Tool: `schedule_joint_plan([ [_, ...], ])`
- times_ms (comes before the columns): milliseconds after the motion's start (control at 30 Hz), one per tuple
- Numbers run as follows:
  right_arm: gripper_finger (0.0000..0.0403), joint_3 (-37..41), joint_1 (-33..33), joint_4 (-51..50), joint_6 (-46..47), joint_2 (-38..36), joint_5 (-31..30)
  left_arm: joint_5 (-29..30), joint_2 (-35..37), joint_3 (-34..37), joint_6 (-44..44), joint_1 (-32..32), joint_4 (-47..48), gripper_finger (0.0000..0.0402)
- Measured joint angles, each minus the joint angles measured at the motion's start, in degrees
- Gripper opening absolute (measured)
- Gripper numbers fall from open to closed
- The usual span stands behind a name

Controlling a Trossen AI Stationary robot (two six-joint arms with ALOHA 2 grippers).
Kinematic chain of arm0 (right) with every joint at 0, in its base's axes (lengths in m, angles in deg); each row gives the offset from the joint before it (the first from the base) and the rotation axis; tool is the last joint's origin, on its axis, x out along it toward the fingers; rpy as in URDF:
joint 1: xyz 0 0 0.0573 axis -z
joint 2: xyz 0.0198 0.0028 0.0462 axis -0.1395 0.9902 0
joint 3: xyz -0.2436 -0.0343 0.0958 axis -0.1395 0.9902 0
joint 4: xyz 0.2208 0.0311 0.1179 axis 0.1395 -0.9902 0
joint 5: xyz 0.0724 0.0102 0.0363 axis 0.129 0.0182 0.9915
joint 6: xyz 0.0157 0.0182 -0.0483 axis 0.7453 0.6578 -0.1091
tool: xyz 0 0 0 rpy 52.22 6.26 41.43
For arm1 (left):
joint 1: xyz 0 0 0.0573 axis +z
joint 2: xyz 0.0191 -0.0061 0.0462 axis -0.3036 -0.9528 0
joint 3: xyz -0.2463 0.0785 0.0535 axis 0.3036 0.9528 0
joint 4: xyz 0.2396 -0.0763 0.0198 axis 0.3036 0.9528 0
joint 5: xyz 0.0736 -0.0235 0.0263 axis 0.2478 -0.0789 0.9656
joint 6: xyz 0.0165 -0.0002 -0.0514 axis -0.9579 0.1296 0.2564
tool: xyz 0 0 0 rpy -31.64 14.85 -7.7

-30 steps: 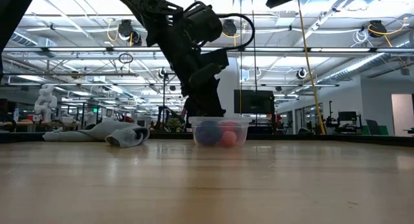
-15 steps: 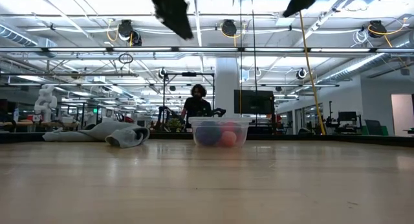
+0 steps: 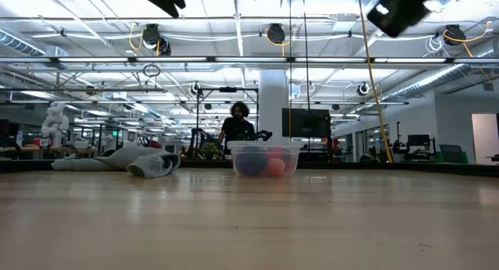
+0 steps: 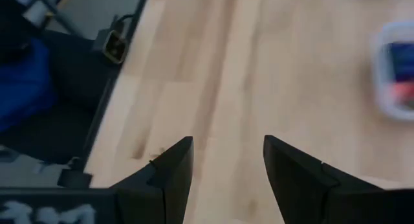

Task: Pick and placing Produce into tupperware
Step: Put the red strawberry into the transparent bin

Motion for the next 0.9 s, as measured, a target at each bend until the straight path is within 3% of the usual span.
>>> schedule_joint_plan([
  [400, 0.0180, 16.10, -8.85, 16.86, 8.84, 0.02, -0.44, 0.24, -0.02, 0.01, 2.13, -3.13, -0.32, 0.0243],
  [700, 0.0180, 26.73, -11.47, 36.16, 9.47, 0.02, -0.27, 0.24, -0.04, 0.02, 2.07, -4.65, -0.52, 0.0243],
  [900, 0.0180, 31.56, -11.52, 41.03, 11.41, 0.02, -0.25, 0.24, -0.07, 0.02, 2.11, -4.65, -0.73, 0.0243],
])
